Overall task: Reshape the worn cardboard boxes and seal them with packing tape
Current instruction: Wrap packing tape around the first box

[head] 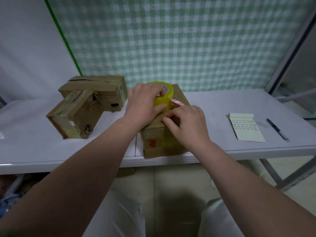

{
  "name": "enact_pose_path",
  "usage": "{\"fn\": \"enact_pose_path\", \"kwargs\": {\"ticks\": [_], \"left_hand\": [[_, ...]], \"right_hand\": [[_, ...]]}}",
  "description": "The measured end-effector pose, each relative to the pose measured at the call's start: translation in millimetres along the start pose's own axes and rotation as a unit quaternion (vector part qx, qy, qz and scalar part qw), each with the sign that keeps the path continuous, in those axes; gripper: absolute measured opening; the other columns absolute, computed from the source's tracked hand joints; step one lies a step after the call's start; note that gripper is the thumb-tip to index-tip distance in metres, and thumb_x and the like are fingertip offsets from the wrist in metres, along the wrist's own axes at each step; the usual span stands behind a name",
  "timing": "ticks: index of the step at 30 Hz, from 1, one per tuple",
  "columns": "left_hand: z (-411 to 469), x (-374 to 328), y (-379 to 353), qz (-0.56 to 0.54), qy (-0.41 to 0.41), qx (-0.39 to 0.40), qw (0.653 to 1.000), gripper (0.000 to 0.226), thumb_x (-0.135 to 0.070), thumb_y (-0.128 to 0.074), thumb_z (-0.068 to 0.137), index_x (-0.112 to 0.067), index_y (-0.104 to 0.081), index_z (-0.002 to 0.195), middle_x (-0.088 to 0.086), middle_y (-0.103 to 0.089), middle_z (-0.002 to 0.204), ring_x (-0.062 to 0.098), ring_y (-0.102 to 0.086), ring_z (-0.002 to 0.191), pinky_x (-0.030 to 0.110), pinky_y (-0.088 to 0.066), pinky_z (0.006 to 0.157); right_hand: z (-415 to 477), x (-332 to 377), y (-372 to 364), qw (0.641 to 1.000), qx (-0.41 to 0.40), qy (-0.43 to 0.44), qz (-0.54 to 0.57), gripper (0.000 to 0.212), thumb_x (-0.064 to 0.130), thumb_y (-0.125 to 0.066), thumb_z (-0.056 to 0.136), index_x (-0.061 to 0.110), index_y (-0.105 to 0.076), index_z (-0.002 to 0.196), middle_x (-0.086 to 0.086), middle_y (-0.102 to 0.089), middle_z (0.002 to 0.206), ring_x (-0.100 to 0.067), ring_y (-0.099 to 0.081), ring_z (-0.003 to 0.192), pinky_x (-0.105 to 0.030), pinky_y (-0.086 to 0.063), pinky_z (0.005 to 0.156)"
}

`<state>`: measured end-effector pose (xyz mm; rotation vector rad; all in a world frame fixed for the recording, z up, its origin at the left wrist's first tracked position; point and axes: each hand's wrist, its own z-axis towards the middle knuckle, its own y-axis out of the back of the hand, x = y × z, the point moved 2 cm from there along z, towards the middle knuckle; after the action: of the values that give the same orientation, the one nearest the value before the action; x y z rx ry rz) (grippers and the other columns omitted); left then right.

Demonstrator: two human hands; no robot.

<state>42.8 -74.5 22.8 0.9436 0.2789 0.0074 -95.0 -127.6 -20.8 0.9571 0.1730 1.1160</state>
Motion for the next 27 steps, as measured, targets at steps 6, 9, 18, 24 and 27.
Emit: {"fn": "enact_pose_path", "kwargs": {"ticks": [6, 9, 18, 24, 27], "left_hand": [[-57.0, 26.0, -8.2, -0.020, 0.027, -0.077, 0.996, 0.062, -0.071, -0.058, 0.066, -0.020, -0.068, 0.101, 0.009, -0.050, 0.110, 0.029, -0.044, 0.101, 0.039, -0.038, 0.085], [-74.5, 34.2, -20.1, -0.049, 0.026, -0.028, 0.998, 0.064, -0.068, -0.058, 0.068, -0.018, -0.067, 0.107, 0.009, -0.051, 0.109, 0.027, -0.047, 0.101, 0.037, -0.042, 0.085], [-87.0, 36.4, -21.0, 0.006, 0.001, 0.029, 1.000, 0.076, -0.050, -0.083, 0.057, -0.017, -0.059, 0.121, 0.006, -0.049, 0.123, 0.027, -0.046, 0.102, 0.037, -0.047, 0.076], [-78.2, 26.4, -17.2, -0.035, 0.048, -0.019, 0.998, 0.063, -0.065, -0.064, 0.068, -0.016, -0.067, 0.107, 0.005, -0.055, 0.110, 0.026, -0.043, 0.102, 0.030, -0.038, 0.080], [-77.8, 26.7, -20.6, -0.041, 0.040, -0.018, 0.998, 0.054, -0.051, -0.074, 0.069, -0.013, -0.066, 0.107, 0.008, -0.054, 0.109, 0.027, -0.045, 0.099, 0.031, -0.037, 0.078]], "right_hand": [[-11.1, -1.5, -10.2, 0.995, -0.093, 0.030, -0.001, 0.026, 0.036, -0.056, 0.086, 0.016, -0.070, 0.076, 0.003, -0.070, 0.082, -0.026, -0.053, 0.091, -0.034, -0.034, 0.087], [-12.9, -2.8, -13.8, 0.994, -0.101, 0.030, 0.022, 0.026, 0.034, -0.055, 0.089, 0.015, -0.070, 0.079, 0.003, -0.069, 0.085, -0.024, -0.049, 0.095, -0.032, -0.035, 0.087], [-15.9, -8.8, -12.0, 0.998, -0.044, 0.009, 0.053, 0.032, 0.039, -0.048, 0.091, 0.017, -0.071, 0.088, 0.004, -0.069, 0.096, -0.024, -0.052, 0.103, -0.031, -0.034, 0.089], [-27.1, -23.2, -3.4, 0.990, -0.062, -0.060, 0.109, 0.026, 0.033, -0.058, 0.089, 0.020, -0.069, 0.110, 0.003, -0.061, 0.124, -0.023, -0.045, 0.116, -0.018, -0.029, 0.094], [-34.3, -27.1, -1.6, 0.977, -0.039, -0.124, 0.171, 0.034, 0.032, -0.062, 0.090, 0.022, -0.062, 0.123, 0.003, -0.051, 0.137, -0.013, -0.044, 0.126, -0.027, -0.036, 0.105]]}}
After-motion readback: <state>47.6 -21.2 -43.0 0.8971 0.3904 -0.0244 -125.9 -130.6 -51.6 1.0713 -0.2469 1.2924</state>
